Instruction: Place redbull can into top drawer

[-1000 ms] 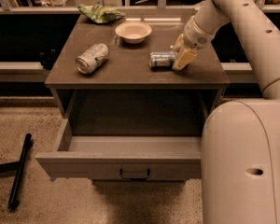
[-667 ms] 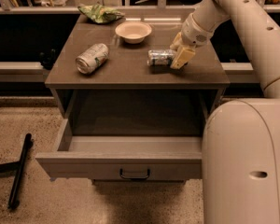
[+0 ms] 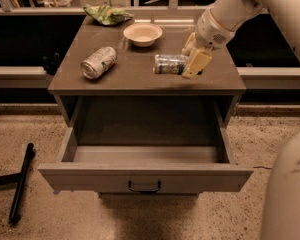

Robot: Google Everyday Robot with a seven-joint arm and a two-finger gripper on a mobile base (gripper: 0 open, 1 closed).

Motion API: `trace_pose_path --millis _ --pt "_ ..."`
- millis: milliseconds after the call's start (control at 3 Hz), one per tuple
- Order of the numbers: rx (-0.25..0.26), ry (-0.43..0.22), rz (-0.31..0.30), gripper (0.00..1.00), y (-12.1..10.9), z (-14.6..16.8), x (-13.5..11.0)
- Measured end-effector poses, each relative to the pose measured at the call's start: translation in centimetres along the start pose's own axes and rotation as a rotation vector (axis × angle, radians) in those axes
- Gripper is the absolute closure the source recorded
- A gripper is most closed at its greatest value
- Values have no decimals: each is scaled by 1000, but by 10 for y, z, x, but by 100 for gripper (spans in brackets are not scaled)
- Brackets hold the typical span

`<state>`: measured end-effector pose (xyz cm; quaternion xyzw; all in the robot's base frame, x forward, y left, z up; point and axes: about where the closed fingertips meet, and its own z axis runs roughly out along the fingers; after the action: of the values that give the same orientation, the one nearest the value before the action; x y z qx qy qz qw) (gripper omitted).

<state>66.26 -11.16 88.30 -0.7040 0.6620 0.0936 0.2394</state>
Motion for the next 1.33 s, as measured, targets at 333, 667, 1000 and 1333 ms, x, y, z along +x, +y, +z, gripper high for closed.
trace_pose_path --millis 333,667,1000,1333 --pt "-21 22 111 100 45 11 -5" --pt "-53 30 107 100 51 24 0" --pt "-53 30 107 100 51 24 0" --pt "-57 6 164 100 55 42 -2"
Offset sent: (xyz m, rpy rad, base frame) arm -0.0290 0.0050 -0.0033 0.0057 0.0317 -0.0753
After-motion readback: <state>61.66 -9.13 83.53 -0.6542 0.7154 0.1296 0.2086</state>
